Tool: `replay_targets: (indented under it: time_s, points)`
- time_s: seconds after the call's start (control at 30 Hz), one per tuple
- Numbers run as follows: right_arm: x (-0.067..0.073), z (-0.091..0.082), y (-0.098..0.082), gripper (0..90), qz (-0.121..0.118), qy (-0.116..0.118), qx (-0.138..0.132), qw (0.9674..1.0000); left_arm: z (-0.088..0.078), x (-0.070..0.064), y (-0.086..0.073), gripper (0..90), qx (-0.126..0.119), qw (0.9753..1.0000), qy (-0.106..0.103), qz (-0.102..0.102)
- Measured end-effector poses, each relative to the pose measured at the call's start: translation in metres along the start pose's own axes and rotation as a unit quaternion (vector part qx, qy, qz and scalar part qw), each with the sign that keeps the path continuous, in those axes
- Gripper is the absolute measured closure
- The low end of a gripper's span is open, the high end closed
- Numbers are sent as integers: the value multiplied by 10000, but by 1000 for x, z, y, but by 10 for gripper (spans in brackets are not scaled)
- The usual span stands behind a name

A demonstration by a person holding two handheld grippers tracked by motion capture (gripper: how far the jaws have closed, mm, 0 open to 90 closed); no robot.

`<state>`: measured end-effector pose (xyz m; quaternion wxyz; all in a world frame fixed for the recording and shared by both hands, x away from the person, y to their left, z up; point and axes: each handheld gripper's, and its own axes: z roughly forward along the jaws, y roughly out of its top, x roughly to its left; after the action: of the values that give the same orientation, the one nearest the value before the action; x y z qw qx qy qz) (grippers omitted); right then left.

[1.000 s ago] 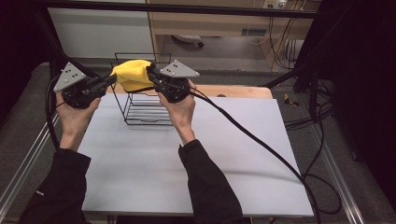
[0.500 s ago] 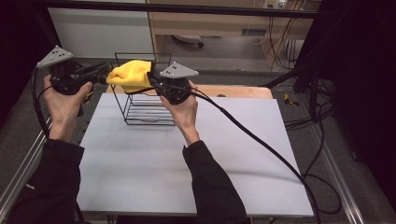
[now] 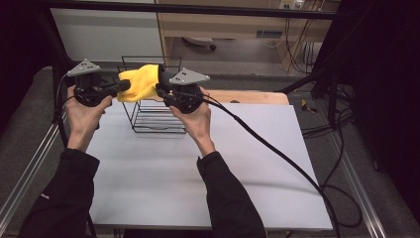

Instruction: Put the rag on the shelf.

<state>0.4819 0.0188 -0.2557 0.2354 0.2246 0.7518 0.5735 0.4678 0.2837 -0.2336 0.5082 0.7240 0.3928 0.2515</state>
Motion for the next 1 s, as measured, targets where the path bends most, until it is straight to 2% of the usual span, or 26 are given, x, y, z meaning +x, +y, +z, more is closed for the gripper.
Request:
replay_targets:
  time_s: [0.03, 0.07, 0.17, 0.23, 0.3, 0.37, 0.4, 0.5, 0.57, 0.6, 0.7, 0.77, 1.0]
  points:
    - [1, -1, 1, 560, 11, 35, 11, 10000, 1, 0, -2, 900, 13, 10000, -4, 14]
    - [1, -1, 1, 560, 11, 35, 11, 10000, 2, 0, -3, 900, 27, 10000, -8, 27]
    - [3, -5, 4, 453, 13, 36, -23, 10000, 6, -1, -7, 900, 93, 9999, -29, 70]
    - [4, -10, 9, 375, 119, -30, -230, 9997, 9, -2, -10, 900, 130, 9998, -45, 121]
    - [5, -10, 12, 369, 161, -83, -327, 9993, 12, -2, -12, 900, 174, 9997, -22, 171]
    - [3, -8, 18, 446, 198, -89, -389, 9990, 14, -2, -13, 900, 194, 9997, -15, 167]
    - [2, -5, 22, 542, 193, -78, -340, 9992, 15, -2, -14, 900, 205, 9996, -1, 177]
    - [-3, 9, 27, 772, 256, -52, 2, 9997, 16, -2, -17, 900, 195, 9995, 26, 236]
    - [-6, 16, 27, 876, 337, -13, 193, 9992, 16, -2, -19, 900, 194, 9994, 28, 278]
    - [-7, 17, 26, 900, 363, -27, 295, 9989, 16, -1, -22, 900, 195, 9994, 37, 300]
    - [-8, 18, 20, 900, 403, -94, 612, 9973, 18, 3, -28, 900, 238, 9993, 77, 277]
    - [-11, 18, 9, 900, 597, -128, 788, 9950, 21, 6, -33, 900, 241, 9994, 92, 226]
    - [-18, 22, -11, 900, 791, -124, 921, 9925, 28, 12, -42, 899, 203, 9994, 166, 229]
